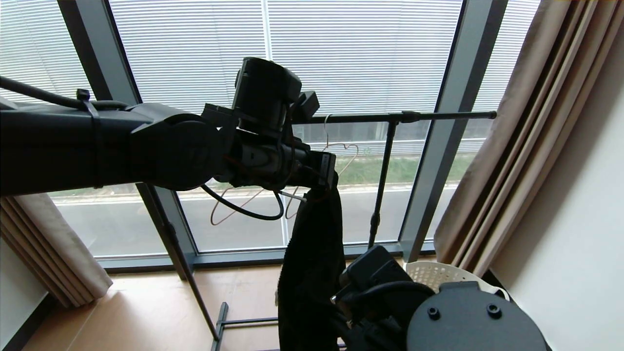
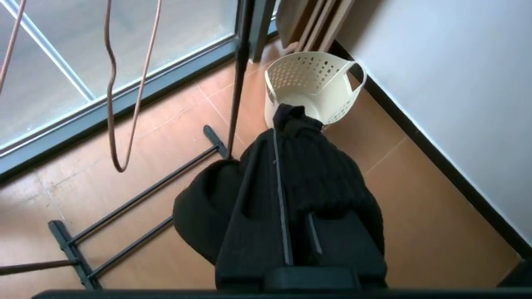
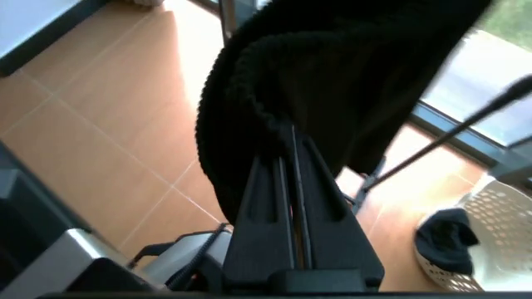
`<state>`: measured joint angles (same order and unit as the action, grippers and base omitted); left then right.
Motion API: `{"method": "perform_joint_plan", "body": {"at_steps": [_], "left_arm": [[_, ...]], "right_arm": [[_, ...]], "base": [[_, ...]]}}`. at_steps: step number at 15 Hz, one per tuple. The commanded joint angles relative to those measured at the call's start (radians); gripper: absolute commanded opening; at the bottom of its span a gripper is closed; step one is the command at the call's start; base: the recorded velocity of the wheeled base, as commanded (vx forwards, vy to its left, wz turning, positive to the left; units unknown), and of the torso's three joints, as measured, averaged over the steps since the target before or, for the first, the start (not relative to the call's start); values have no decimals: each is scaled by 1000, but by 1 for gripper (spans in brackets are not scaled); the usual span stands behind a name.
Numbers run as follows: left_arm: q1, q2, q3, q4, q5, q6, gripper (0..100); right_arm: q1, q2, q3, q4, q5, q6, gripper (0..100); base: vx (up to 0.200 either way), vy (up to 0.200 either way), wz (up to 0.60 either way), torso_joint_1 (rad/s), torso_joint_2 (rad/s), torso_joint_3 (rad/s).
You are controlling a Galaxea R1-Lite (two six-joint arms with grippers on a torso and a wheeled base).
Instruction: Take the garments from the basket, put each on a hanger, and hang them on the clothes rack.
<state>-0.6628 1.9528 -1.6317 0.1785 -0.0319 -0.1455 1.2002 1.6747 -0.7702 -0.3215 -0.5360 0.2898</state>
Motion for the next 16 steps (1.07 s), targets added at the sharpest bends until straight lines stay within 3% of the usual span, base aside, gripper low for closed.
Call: {"method": "perform_joint_plan", "body": {"at_steps": [1, 6, 7, 8, 11, 14, 16], "left_arm": [[2, -34, 3, 33, -2, 0, 0], [11, -156, 128, 81, -5, 3, 0], [12, -206, 182, 82, -3, 4, 0], [12, -230, 207, 84, -3, 4, 0], [12, -350, 346, 87, 0, 7, 0], [9, -422, 444, 121, 1, 24, 0], [-34, -425, 515, 168, 10, 18, 0]], "right_arm": [[-67, -76, 57, 24, -45, -11, 0], [-245, -174, 127, 45, -85, -55, 0], [-330, -170, 121, 42, -93, -89, 0], [-360, -167, 111, 39, -93, -106, 0], [-444, -92, -20, 41, -93, -147, 0], [-452, -4, -173, 41, -93, -147, 0], [-452, 106, -328, 41, -93, -147, 0]], "base": [[0, 0, 0, 0, 0, 0], [0, 0, 0, 0, 0, 0], [0, 0, 0, 0, 0, 0], [0, 0, 0, 0, 0, 0], [0, 0, 0, 0, 0, 0], [0, 0, 0, 0, 0, 0], [0, 0, 0, 0, 0, 0]]}}
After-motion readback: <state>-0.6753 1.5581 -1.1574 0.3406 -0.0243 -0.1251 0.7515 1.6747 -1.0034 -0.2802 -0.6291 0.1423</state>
